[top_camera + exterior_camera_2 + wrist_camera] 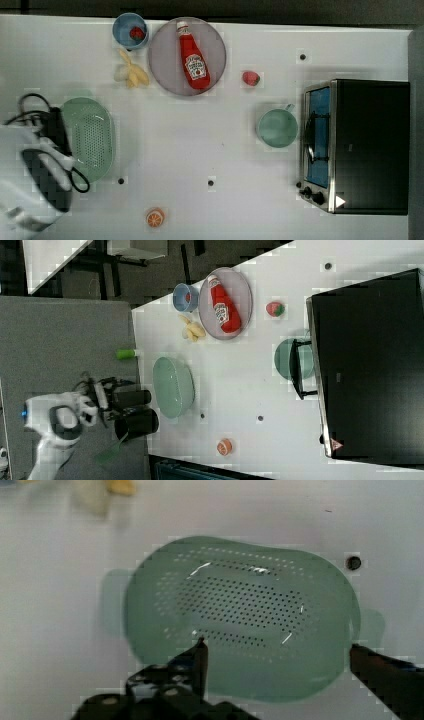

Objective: Drag strainer left to right.

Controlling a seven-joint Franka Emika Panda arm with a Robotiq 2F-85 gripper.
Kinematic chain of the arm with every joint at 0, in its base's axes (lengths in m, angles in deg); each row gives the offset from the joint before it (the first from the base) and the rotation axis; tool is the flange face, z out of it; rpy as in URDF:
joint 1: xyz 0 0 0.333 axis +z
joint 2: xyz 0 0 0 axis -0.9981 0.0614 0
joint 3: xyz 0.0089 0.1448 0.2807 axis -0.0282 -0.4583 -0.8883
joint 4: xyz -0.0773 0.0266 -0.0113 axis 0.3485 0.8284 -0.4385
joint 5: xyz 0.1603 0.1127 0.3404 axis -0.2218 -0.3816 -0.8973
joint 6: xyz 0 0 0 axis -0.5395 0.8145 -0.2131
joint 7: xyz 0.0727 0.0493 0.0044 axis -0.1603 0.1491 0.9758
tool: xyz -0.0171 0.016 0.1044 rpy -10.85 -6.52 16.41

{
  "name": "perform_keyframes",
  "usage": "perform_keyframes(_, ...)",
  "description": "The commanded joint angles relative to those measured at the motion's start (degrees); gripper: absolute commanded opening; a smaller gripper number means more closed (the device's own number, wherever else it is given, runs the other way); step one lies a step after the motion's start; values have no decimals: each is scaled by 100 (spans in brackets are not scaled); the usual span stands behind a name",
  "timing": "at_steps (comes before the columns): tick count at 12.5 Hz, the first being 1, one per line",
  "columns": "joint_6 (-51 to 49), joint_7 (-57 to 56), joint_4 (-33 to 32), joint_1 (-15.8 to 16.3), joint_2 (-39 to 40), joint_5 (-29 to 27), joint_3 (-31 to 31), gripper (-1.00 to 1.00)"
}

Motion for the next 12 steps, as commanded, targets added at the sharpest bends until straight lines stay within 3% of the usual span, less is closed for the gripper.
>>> perform_keyframes(1, 725, 627, -335, -68, 591, -65, 75, 100)
perform_keyframes(6, 1798, 679, -321, 262, 1674, -65, 547, 100)
perform_keyframes(12, 2370, 677, -264, 1242, 2314, -65, 1648, 100)
